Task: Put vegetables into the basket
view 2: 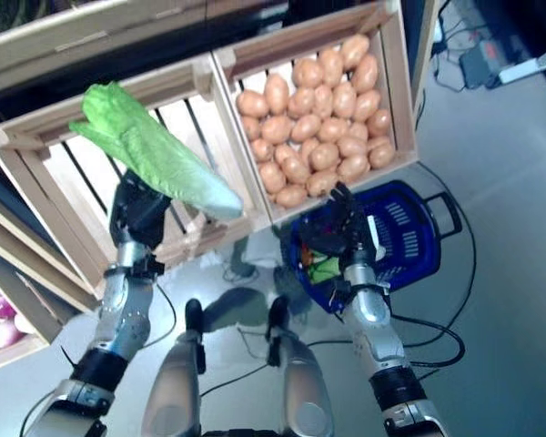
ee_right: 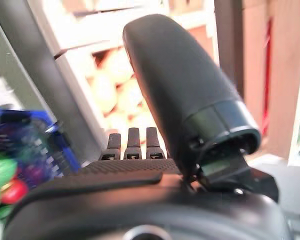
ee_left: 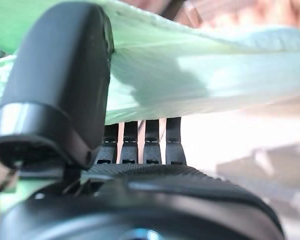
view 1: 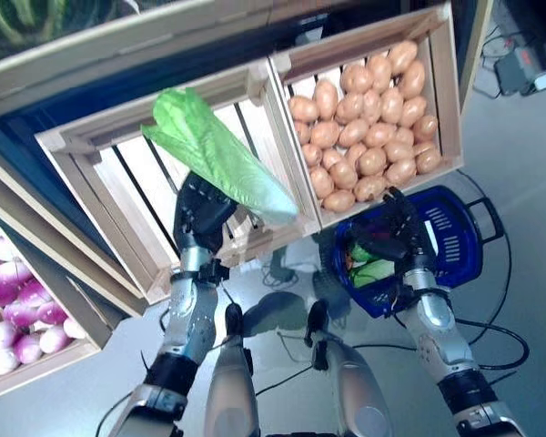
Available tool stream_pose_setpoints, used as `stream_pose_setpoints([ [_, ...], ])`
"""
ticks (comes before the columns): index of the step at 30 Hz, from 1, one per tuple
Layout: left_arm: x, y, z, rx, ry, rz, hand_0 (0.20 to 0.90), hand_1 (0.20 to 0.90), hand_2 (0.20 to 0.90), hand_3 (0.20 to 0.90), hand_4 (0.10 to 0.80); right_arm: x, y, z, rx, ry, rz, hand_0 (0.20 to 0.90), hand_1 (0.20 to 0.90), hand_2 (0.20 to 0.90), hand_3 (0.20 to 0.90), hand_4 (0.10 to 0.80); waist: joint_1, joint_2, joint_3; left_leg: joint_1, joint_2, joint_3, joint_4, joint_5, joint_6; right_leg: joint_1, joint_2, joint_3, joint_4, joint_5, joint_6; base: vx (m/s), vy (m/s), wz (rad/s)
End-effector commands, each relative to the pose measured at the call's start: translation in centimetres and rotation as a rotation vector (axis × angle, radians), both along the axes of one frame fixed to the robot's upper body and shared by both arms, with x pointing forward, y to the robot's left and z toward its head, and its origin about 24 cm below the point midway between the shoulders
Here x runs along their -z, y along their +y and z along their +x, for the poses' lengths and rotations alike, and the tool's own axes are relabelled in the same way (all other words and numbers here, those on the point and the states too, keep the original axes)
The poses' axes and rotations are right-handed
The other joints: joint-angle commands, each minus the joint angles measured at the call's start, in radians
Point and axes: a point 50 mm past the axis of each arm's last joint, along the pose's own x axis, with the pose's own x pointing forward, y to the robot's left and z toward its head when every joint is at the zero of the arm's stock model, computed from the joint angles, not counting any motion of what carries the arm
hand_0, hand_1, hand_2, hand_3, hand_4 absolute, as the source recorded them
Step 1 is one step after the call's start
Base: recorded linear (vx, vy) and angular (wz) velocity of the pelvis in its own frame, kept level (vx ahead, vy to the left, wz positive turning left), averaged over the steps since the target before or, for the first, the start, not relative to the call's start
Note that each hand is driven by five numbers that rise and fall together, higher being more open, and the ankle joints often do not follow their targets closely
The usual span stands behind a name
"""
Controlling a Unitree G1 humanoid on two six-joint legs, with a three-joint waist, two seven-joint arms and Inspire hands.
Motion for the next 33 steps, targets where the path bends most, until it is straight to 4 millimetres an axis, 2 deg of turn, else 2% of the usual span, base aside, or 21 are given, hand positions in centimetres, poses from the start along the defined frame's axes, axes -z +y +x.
stream_pose_setpoints([
  [1,-4.0,-2.3,-0.7,0.189,-0.224,-0.061,0.3,0.3,0.3,0.3,0.4,-3.6,0.6,-0.5,-0.138,-0.158,-0.154,0.9,0.9,0.9,0.9,0.8,0.013,-0.007,-0.124,-0.023,-0.054,-0.001,-0.047,0.031,0.011,0.142,-0.023,-0.043,-0.085,-0.014,0.03,0.08,-0.002,0.06],
  [4,-2.4,-2.9,-1.1,0.231,-0.144,-0.065,0.3,0.3,0.3,0.3,0.4,-2.5,1.2,-1.0,-0.221,-0.068,-0.207,0.9,0.9,0.9,0.9,0.8,0.024,0.001,-0.168,0.031,-0.047,-0.012,-0.114,0.06,0.003,0.196,-0.028,-0.056,-0.125,0.006,0.041,0.099,0.015,0.08],
  [8,-1.1,-3.1,-1.7,0.252,-0.086,-0.033,0.3,0.3,0.3,0.3,0.4,-1.8,1.4,-1.7,-0.333,0.013,-0.249,0.9,0.9,0.9,0.9,0.8,0.027,0.001,-0.217,0.08,-0.043,-0.013,-0.163,0.072,0.0,0.236,-0.028,-0.062,-0.173,0.029,0.048,0.078,0.04,0.01],
  [21,-0.8,-2.7,-1.5,0.224,-0.039,0.143,0.3,0.3,0.3,0.3,0.4,-2.7,1.9,-1.4,-0.566,0.129,-0.489,0.9,0.9,0.9,0.9,0.8,0.028,0.001,-0.331,0.169,-0.04,-0.014,-0.217,0.058,0.002,0.306,-0.029,-0.073,-0.249,0.06,0.055,0.021,0.022,0.0],
  [26,-0.7,-2.8,-1.4,0.233,-0.032,0.214,0.3,0.3,0.3,0.3,0.4,-3.4,2.7,-1.0,-0.62,0.144,-0.413,0.9,0.9,0.9,0.9,0.8,0.028,0.004,-0.361,0.195,-0.044,-0.017,-0.217,0.041,0.004,0.324,-0.033,-0.072,-0.266,0.069,0.061,0.013,0.0,0.0],
  [33,-0.6,-2.9,-1.2,0.227,-0.031,0.27,0.3,0.3,0.3,0.3,0.4,-4.1,5.0,-1.0,-0.713,0.141,-0.167,0.9,0.9,0.9,0.9,0.8,0.026,0.013,-0.389,0.231,-0.052,-0.016,-0.217,0.019,0.011,0.342,-0.036,-0.063,-0.274,0.073,0.066,0.0,0.0,0.0],
])
